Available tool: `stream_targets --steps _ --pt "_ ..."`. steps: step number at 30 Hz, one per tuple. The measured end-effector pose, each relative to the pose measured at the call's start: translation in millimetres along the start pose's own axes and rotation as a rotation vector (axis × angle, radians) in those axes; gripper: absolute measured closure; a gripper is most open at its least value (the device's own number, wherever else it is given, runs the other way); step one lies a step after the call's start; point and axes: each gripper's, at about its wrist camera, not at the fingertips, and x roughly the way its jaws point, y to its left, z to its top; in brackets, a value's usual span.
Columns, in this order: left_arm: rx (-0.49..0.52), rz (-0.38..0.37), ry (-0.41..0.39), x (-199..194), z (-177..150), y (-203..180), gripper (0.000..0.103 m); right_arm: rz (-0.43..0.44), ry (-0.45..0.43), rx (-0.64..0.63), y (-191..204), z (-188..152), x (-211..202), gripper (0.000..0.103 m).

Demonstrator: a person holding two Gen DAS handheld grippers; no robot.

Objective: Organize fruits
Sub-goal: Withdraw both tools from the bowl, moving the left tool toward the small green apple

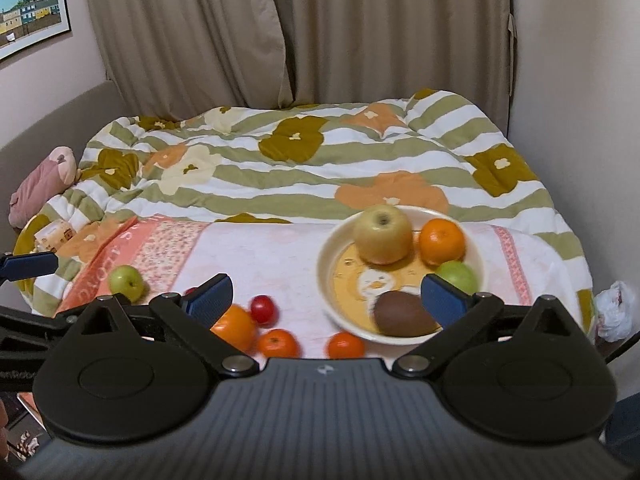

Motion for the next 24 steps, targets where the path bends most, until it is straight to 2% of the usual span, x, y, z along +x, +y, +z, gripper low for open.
stream_targets --steps 6,16,24 --pt "-0.014 0.006 0.005 3.7 -13.6 37.8 0.0 0.001 0.006 0.031 42.2 -16.0 6.8 0.0" --pt "0.012 -0.012 0.048 45.2 -33.3 89.3 0.0 -0.018 0.028 0.1 94.1 -49.6 42.9 0.0" --pt "0.057 -0.033 0.057 88.1 -40.2 115.3 0.0 -0.095 0.038 0.16 120.7 -65.6 81.2 0.0"
